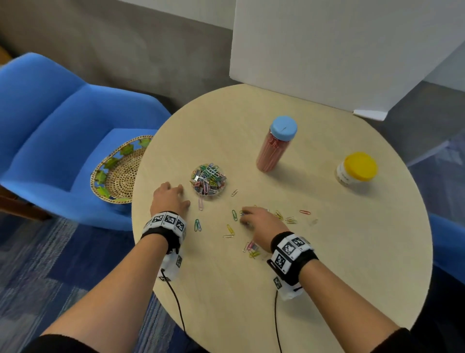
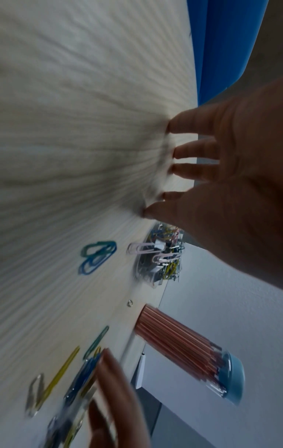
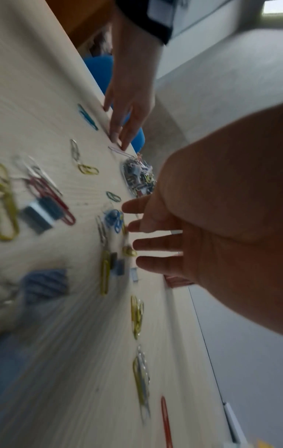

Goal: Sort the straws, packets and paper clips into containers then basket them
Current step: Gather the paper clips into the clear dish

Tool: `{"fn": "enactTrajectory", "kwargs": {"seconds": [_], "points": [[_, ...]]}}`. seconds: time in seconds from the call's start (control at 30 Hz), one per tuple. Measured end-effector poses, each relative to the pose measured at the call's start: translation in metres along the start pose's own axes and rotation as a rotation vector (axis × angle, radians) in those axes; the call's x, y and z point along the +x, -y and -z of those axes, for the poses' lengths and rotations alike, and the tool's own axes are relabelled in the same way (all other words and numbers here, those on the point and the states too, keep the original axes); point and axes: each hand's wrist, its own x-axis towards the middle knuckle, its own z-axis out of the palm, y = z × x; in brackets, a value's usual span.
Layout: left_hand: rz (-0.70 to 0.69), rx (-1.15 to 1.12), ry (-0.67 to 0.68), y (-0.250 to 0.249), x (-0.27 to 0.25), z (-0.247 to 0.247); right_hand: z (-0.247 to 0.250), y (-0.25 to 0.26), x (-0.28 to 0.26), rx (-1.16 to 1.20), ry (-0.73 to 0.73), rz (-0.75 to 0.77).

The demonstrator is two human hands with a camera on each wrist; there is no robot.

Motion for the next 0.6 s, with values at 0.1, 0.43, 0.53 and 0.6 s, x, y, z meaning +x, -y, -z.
{"fn": "enactTrajectory", "kwargs": {"seconds": [0.1, 0.43, 0.53, 0.6], "points": [[-0.018, -0.03, -0.066, -0.004, -0.015, -0.009, 0.01, -0.008, 0.01, 0.049, -0.104, -0.045], [-0.201, -0.174, -0.057, -0.015, -0.05, -0.044, -0.006, 0.021, 0.023, -0.167, -0.027, 0.058], [-0.298, -0.227, -0.044, -0.016, -0.055, -0.044, -0.006, -0.002, 0.005, -0.013, -0.016, 0.067], [-0.327, -0.209, -0.029, -0.014, -0.057, -0.04, -0.001, -0.03, -0.004, 0.114, -0.139, -0.048]]}}
